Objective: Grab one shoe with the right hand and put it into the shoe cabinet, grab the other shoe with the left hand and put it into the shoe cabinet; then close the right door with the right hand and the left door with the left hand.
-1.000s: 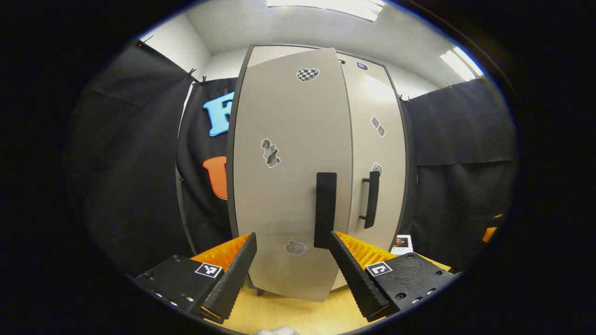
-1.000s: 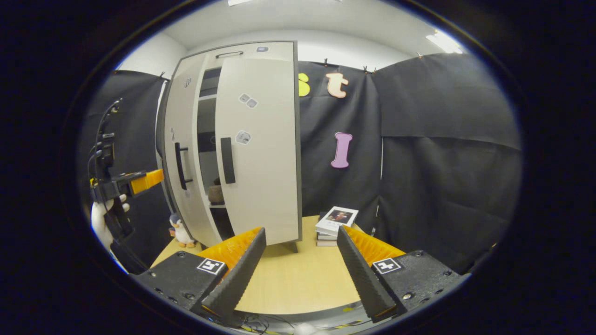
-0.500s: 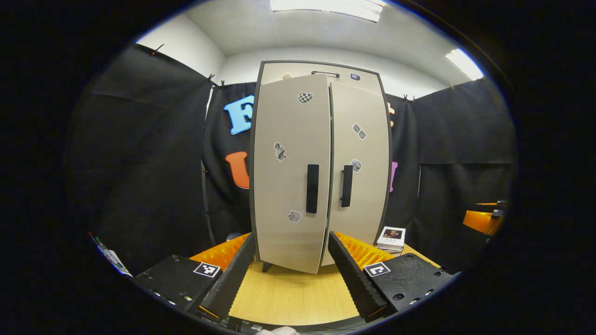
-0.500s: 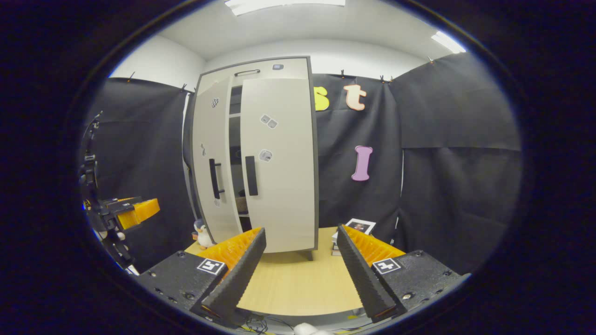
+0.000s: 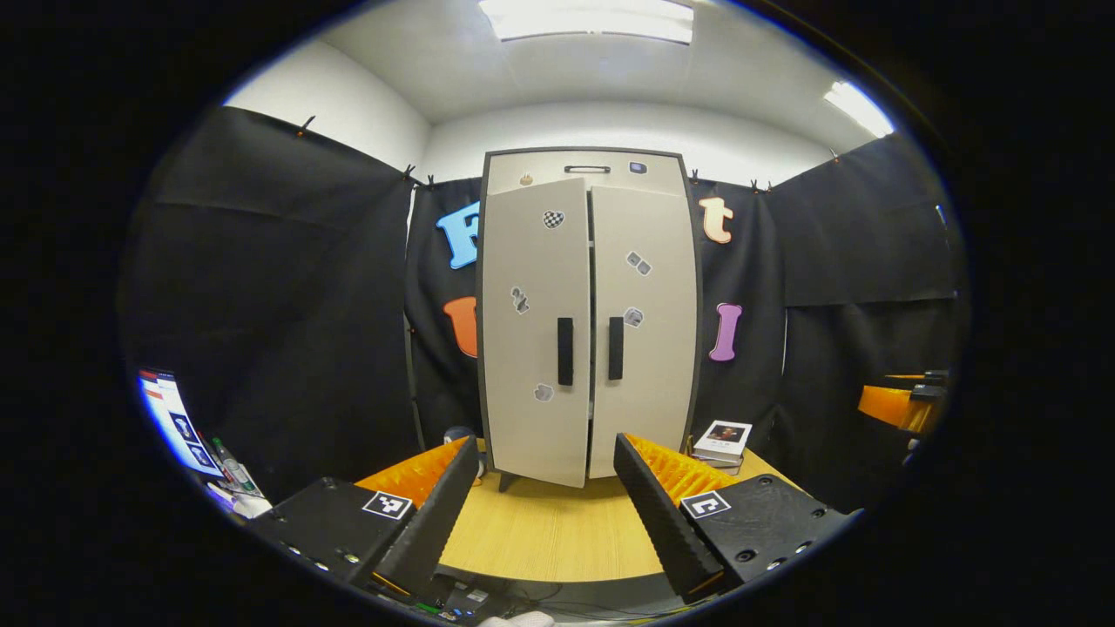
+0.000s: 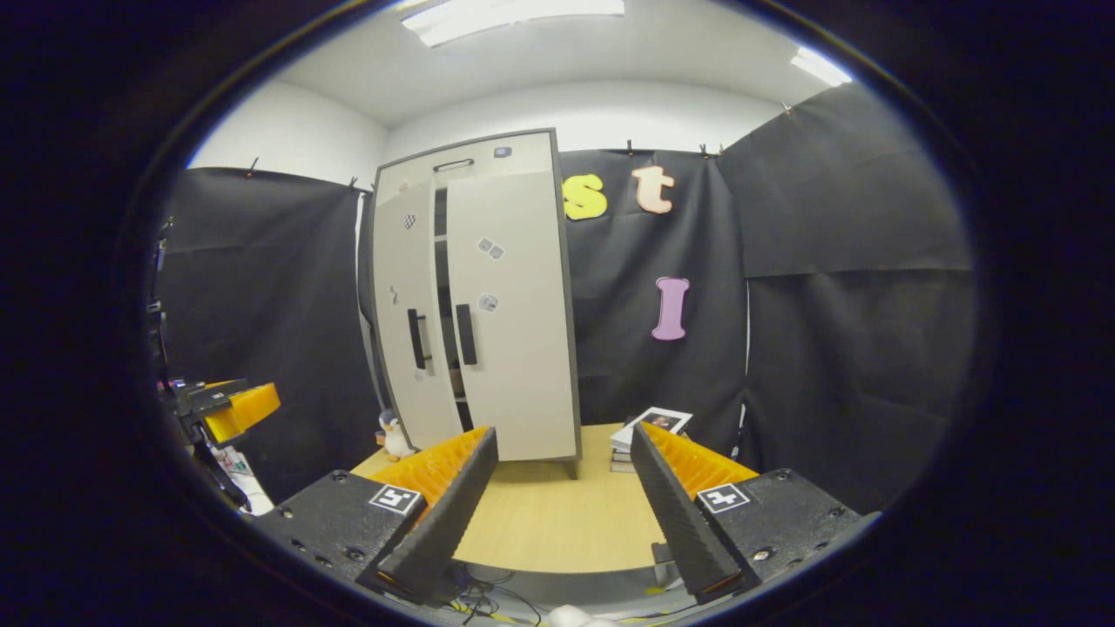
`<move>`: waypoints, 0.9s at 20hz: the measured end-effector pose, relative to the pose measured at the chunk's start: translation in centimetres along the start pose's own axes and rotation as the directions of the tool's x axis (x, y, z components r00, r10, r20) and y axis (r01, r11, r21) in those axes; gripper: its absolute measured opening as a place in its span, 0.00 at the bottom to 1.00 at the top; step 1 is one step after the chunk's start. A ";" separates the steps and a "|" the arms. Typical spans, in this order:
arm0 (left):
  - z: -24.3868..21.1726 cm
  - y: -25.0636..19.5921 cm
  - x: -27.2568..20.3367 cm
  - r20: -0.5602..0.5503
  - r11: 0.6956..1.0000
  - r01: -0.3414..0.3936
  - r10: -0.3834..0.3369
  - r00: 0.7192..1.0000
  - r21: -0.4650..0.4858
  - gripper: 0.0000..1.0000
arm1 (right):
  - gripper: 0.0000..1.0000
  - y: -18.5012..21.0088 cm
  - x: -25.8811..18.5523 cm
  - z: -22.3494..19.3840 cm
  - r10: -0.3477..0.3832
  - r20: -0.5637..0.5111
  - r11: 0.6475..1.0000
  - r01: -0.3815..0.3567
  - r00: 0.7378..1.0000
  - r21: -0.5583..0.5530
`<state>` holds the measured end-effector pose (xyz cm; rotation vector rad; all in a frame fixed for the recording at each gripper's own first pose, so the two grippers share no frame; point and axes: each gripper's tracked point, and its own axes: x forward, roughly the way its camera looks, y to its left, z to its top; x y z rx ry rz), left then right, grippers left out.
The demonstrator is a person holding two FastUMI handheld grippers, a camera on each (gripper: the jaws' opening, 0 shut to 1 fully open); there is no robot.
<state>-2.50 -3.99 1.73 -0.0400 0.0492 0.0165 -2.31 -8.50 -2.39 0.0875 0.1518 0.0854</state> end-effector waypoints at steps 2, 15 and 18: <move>-0.1 -1.0 -1.2 -0.006 1.000 0.004 -0.004 1.000 0.002 0.96 | 1.00 -0.4 -1.1 -0.1 0.001 0.002 1.000 -0.001 1.000 -0.009; 0.7 -0.3 -3.2 0.007 0.999 0.013 -0.013 1.000 0.030 0.96 | 0.98 1.2 -2.6 1.3 -0.007 0.039 1.000 0.008 0.999 -0.023; 0.7 0.4 -2.6 0.001 0.999 0.029 -0.029 1.000 0.041 0.96 | 0.98 2.0 -2.1 1.3 -0.021 0.035 1.000 0.022 0.999 -0.014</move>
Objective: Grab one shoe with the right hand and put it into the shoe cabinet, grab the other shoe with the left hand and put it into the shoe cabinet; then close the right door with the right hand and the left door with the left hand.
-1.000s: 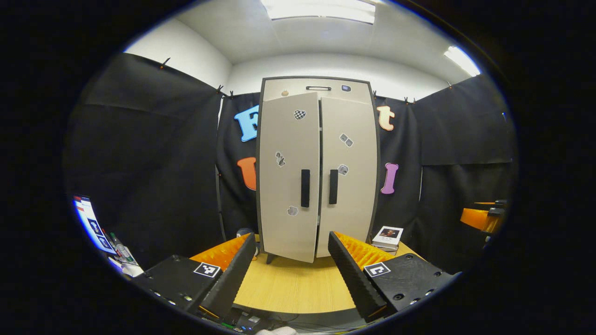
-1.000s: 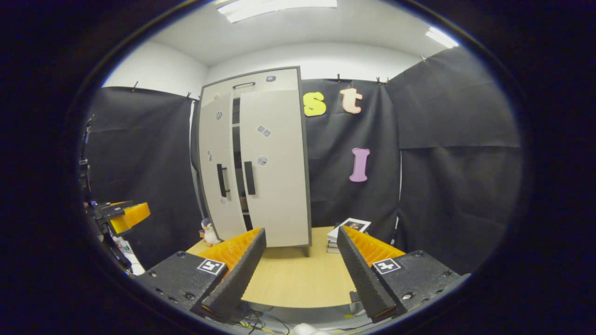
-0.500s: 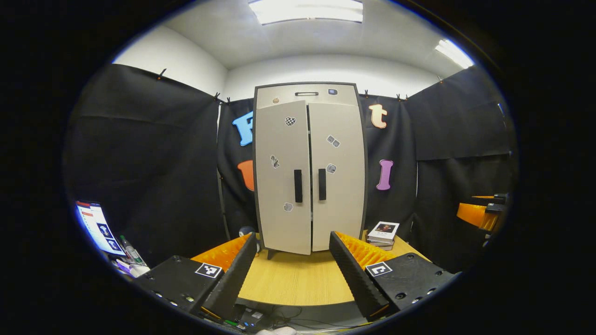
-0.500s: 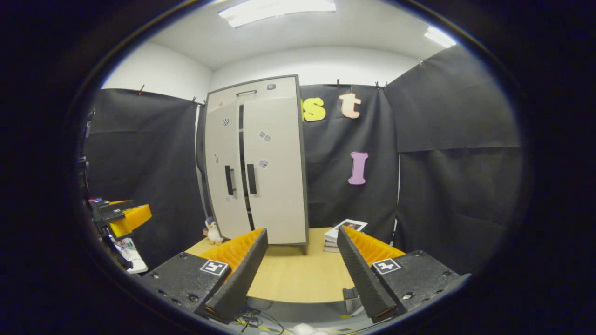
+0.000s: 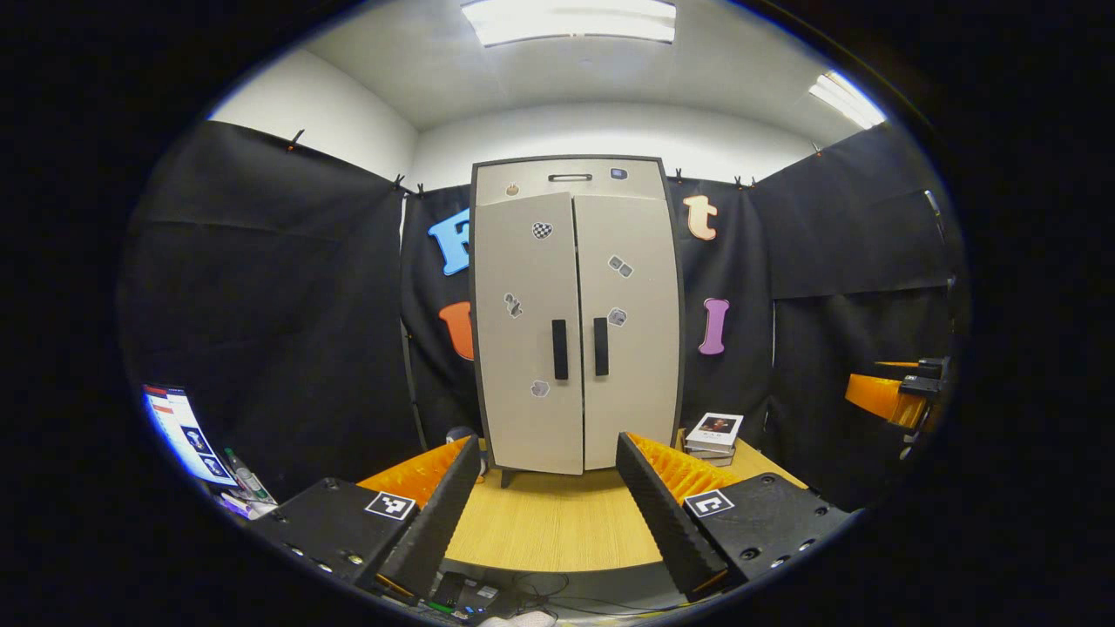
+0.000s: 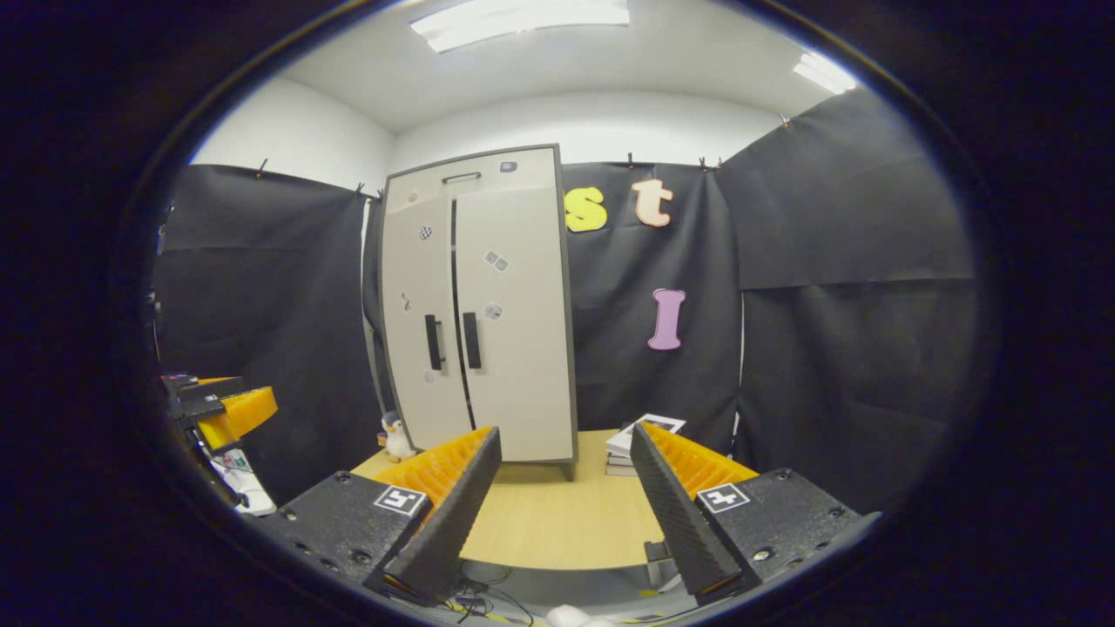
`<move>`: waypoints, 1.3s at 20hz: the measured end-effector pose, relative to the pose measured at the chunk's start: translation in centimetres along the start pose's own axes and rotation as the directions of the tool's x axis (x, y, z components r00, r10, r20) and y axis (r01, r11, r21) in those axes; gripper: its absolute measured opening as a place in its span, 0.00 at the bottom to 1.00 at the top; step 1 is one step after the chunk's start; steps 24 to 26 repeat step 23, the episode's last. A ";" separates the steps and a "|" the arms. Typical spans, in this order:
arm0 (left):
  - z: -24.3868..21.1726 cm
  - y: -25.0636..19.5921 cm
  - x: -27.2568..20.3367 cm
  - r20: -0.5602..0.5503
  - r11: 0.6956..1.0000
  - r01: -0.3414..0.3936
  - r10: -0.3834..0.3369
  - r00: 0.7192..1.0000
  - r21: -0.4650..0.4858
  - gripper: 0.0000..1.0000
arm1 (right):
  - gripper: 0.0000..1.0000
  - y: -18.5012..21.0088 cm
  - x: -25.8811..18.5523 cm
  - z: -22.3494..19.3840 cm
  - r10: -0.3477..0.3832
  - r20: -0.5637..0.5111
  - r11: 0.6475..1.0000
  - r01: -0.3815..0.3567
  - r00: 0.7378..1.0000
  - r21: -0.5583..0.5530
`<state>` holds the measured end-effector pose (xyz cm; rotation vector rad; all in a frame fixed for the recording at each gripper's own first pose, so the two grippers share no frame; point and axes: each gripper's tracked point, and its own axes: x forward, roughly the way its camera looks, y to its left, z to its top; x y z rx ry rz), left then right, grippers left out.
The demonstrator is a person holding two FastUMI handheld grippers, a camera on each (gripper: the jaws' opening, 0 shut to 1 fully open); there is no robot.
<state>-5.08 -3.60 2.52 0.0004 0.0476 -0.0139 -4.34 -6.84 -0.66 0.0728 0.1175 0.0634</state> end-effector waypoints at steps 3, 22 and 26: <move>0.1 0.5 0.5 0.004 1.000 0.012 -0.012 1.000 -0.001 0.96 | 0.98 0.2 0.0 -0.1 -0.025 -0.008 1.000 0.025 1.000 0.004; -0.3 3.3 1.7 0.007 0.998 0.058 -0.058 0.998 -0.011 0.96 | 0.98 3.8 0.0 0.9 -0.069 0.006 0.997 0.070 0.998 -0.042; -0.2 3.3 1.7 0.008 0.998 0.061 -0.061 0.998 -0.010 0.96 | 0.98 3.8 0.0 0.8 -0.072 0.004 0.996 0.073 0.997 -0.042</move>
